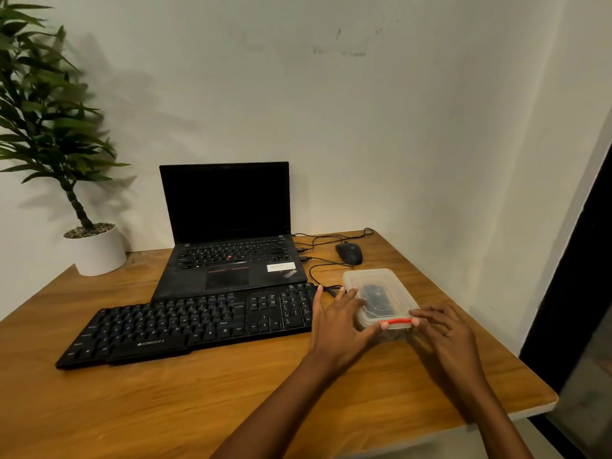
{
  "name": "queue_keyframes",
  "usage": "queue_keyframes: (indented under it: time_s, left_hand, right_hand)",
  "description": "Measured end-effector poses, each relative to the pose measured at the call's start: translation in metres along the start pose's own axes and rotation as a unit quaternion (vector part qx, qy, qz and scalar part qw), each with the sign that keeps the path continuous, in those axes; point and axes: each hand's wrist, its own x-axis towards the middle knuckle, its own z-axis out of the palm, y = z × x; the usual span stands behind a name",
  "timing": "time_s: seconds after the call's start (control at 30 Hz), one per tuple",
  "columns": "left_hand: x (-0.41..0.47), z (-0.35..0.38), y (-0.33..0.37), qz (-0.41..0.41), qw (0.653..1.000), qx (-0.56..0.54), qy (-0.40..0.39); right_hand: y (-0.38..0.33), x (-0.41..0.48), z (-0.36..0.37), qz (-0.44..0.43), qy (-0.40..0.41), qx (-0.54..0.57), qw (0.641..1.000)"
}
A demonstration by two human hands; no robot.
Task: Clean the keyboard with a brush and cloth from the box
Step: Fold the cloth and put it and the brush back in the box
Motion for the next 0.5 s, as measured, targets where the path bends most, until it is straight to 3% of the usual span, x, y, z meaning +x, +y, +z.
queue_keyframes:
  time_s: [0.17, 0.3, 0.4, 0.5]
  left_hand:
    - [-0.002, 0.000, 0.001, -0.012, 1.000, -0.019, -0.003]
    - [-0.002, 0.000, 0.000, -0.014, 1.000, -0.026, -0.009]
    - [-0.002, 0.002, -0.001, -0.014, 0.999, -0.029, -0.014]
    - [-0.002, 0.003, -0.002, -0.014, 0.999, -0.032, -0.013]
  right_hand:
    - [-0.019, 0.025, -0.004, 0.140, -0.010, 0.107, 0.984]
    - [-0.025, 0.081, 0.016, 0.184, -0.064, 0.043, 0.980]
    - [-0.010, 0.116, 0.034, 0.217, -0.145, 0.039, 0.964]
    - [-0.005, 0.136, 0.042, 0.290, -0.166, 0.050, 0.941]
